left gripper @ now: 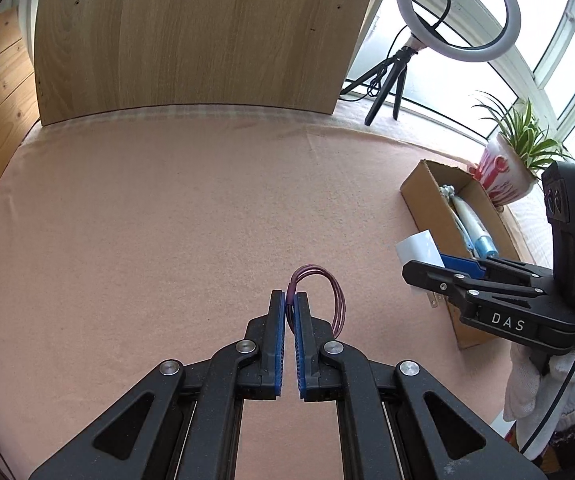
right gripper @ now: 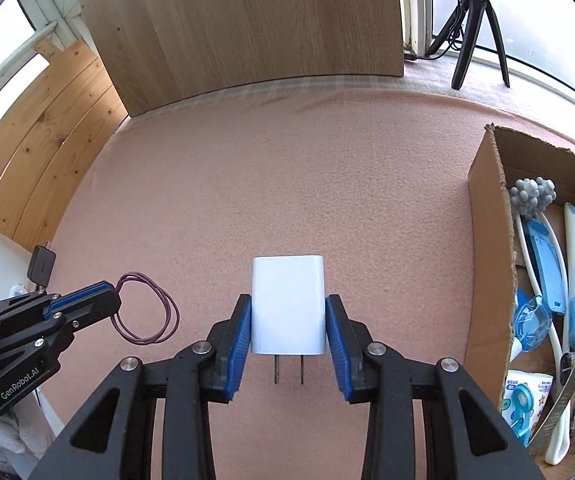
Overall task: Organize objects
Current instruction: 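Carry the cable with the left gripper and charger with the right into the box, release both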
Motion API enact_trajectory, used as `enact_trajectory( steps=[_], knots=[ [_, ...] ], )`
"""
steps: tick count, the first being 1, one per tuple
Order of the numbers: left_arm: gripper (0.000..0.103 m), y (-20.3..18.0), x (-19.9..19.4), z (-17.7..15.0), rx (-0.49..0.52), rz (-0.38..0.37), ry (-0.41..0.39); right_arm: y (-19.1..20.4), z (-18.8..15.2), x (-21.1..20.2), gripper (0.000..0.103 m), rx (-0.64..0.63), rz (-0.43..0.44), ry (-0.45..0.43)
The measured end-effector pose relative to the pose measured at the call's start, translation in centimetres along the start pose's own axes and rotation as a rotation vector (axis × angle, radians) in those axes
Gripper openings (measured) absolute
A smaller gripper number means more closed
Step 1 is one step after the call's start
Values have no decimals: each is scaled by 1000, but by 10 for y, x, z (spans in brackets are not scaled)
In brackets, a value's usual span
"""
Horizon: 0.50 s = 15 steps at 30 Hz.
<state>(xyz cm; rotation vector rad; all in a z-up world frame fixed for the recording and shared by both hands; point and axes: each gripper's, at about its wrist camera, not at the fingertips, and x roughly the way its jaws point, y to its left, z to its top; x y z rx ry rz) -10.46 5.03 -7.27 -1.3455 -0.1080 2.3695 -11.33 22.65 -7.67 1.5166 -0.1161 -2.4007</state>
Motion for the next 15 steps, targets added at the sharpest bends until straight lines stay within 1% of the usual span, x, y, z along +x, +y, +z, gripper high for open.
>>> enact_trajectory(
  steps=[5, 10, 15],
  knots=[
    [4, -26, -5, 16, 42, -38, -26, -14, -4, -29, 33, 29, -16, -59],
    [4, -62, 5, 33, 85, -81, -29, -38, -11, -53, 33, 83, -37, -98],
    [4, -103, 21, 42, 136, -122, -22, -67, -25, -78, 33, 140, -90, -134]
  ],
)
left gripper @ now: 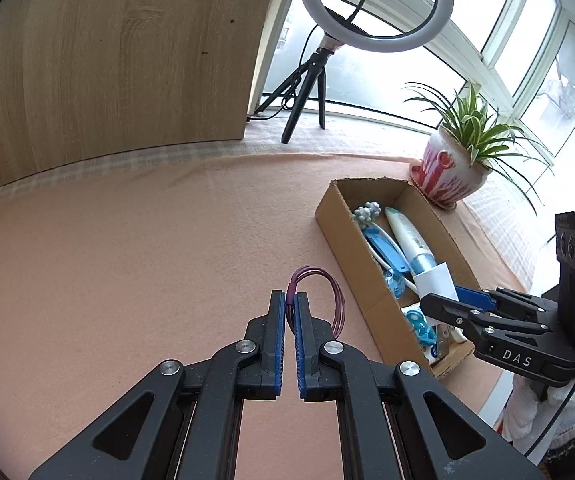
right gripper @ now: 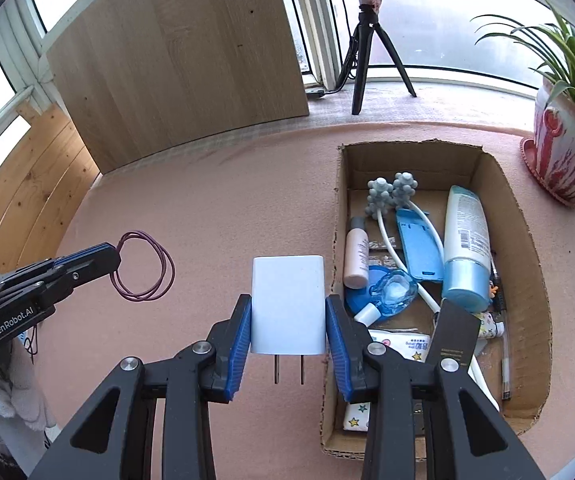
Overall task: Organize objects
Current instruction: 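Carry the cable with the left gripper and charger with the right into the box, release both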
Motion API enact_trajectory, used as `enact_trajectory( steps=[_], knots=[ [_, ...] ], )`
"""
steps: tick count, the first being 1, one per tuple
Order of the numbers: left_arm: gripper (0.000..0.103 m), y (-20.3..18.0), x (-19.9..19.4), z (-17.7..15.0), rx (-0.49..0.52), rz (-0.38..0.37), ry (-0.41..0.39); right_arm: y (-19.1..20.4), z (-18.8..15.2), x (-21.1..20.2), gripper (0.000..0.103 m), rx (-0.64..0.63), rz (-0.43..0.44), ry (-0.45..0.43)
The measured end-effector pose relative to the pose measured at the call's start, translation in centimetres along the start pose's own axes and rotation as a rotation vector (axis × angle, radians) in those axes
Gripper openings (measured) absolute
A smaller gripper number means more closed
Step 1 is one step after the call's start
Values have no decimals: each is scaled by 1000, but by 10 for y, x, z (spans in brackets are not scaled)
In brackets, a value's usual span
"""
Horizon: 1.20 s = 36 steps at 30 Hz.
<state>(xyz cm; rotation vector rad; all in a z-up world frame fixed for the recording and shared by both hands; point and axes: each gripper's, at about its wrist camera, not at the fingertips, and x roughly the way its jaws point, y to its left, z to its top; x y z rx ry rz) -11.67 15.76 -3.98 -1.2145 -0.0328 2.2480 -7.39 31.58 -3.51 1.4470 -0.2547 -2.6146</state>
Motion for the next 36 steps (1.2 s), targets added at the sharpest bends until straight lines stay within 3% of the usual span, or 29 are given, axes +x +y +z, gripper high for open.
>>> enact_trajectory(
  steps=[14, 25, 36],
  knots=[
    [4, -89, 69, 22, 114, -44, 50, -86, -20, -33, 33, 113, -136, -38],
    [4, -118, 101, 27, 146, -34, 78, -103, -26, -36, 33, 114, -149, -45],
    [5, -127, 106, 29, 155, -18, 85, -107, -27, -37, 33, 106, -138, -54]
  ],
)
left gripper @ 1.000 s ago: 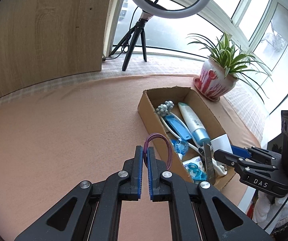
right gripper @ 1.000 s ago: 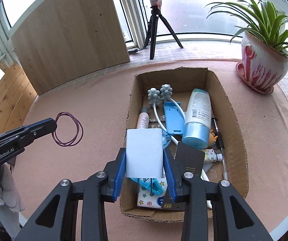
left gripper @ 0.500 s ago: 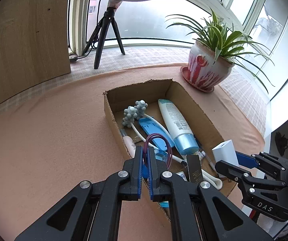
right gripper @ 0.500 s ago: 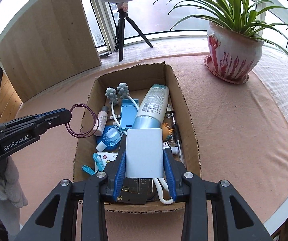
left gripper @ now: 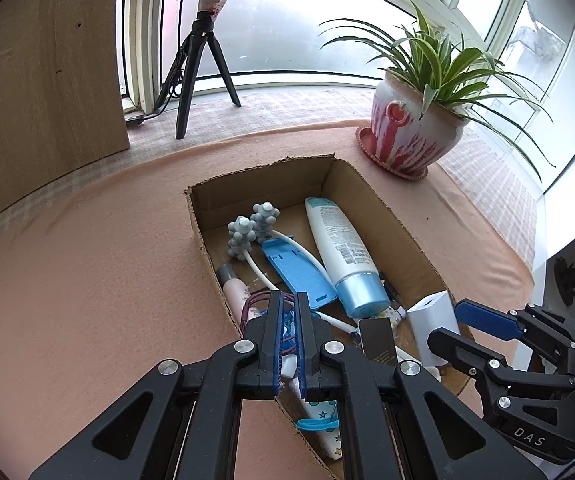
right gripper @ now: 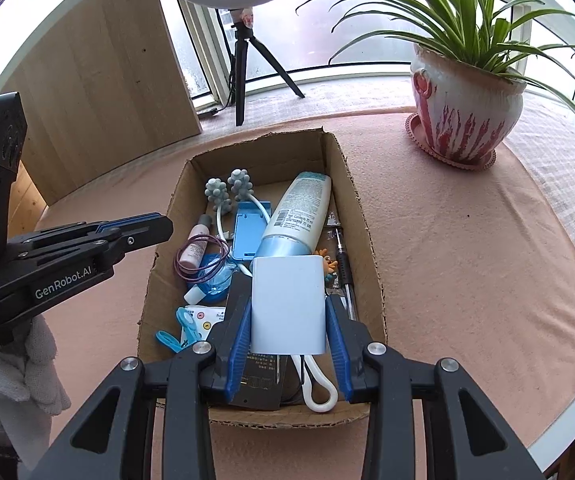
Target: Organize objects
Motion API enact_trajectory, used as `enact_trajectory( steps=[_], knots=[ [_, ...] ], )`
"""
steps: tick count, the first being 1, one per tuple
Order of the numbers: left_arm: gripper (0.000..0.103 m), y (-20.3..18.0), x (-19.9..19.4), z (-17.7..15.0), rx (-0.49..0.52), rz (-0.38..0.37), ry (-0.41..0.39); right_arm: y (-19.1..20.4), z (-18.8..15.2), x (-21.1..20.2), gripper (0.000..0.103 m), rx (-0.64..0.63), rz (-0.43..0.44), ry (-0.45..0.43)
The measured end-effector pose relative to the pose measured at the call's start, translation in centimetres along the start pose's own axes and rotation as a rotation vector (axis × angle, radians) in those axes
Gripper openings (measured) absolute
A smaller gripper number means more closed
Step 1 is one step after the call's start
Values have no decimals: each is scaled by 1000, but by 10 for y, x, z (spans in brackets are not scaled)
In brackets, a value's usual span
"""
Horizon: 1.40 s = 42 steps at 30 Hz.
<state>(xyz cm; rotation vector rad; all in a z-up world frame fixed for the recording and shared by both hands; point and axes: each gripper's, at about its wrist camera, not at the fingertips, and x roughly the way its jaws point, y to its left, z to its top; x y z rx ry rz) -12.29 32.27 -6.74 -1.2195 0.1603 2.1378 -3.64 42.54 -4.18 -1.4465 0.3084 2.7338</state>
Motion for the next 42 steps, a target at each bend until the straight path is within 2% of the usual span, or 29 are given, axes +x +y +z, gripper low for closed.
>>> enact_trajectory(
  steps=[4, 9, 18, 25, 27, 29, 34, 42],
  knots=[
    [9, 1, -2, -2, 0, 10, 0, 2, 0, -3, 42, -11, -16, -18],
    [13, 1, -9, -4, -1, 17, -8, 4, 0, -5, 43, -17, -13, -21],
    [54, 17, -33, -14, -27, 46, -28, 15, -2, -9, 44, -23, -16, -26],
    [85, 45, -60, -33, -74, 103, -38, 38, -5, -13, 53, -37, -5, -37],
    [87, 55, -69, -40, -88, 118, -40, 48, -6, -15, 56, -48, 0, -42],
    [95, 65, -78, -48, -102, 141, -41, 58, -7, -17, 61, -60, 5, -48],
    [98, 93, -101, -71, -150, 185, -42, 87, -12, -18, 68, -94, 21, -58],
    [99, 133, -137, -108, -213, 254, -33, 134, -20, -15, 69, -127, 71, -54]
  ],
)
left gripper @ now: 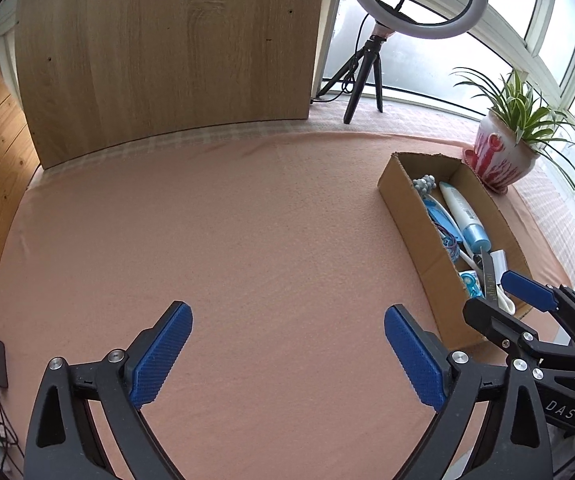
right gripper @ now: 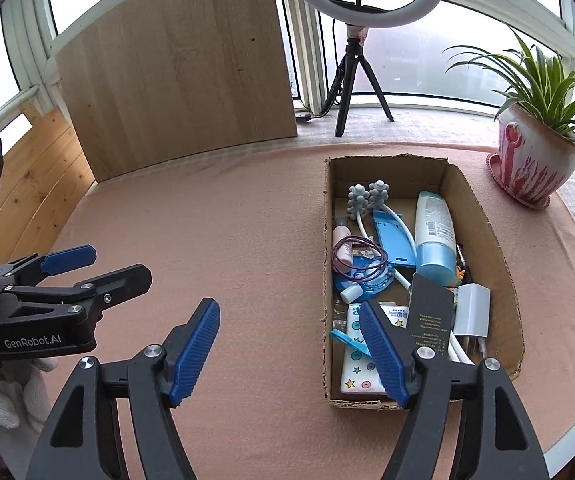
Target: Organize objects
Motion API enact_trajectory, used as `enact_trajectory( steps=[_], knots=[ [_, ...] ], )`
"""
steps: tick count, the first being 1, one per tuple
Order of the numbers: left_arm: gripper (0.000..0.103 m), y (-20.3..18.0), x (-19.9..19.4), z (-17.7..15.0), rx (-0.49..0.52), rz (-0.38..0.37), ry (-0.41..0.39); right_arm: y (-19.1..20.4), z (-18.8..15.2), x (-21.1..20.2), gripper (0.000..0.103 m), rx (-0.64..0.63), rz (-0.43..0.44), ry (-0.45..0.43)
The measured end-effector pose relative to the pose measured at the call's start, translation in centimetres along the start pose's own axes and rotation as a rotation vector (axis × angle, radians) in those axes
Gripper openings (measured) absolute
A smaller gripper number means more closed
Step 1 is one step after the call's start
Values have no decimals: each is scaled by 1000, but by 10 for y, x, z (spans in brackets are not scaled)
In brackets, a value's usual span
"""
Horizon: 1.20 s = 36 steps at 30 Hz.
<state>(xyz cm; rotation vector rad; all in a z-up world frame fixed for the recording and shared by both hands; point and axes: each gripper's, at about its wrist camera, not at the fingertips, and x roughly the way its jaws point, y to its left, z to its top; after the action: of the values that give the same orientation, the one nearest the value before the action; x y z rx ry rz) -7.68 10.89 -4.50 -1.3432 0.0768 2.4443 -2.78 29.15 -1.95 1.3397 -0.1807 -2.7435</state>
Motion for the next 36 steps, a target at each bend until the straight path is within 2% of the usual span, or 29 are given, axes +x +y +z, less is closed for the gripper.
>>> enact_trajectory(
  steps=[9, 22, 28, 36],
  knots=[
    [99, 49, -29, -35, -49, 58, 5, 45, -13, 4, 69, -20, 10, -1],
    [99, 94, -34, -98, -141, 82, 102, 88, -45, 0, 69, -52, -20, -12],
    [99, 101, -40, -110, -153, 98, 88, 98, -58, -2, 69, -48, -24, -14],
    [99, 100, -47, -108, -144, 101, 65, 105, -68, -3, 69, -56, -24, -8]
  ],
)
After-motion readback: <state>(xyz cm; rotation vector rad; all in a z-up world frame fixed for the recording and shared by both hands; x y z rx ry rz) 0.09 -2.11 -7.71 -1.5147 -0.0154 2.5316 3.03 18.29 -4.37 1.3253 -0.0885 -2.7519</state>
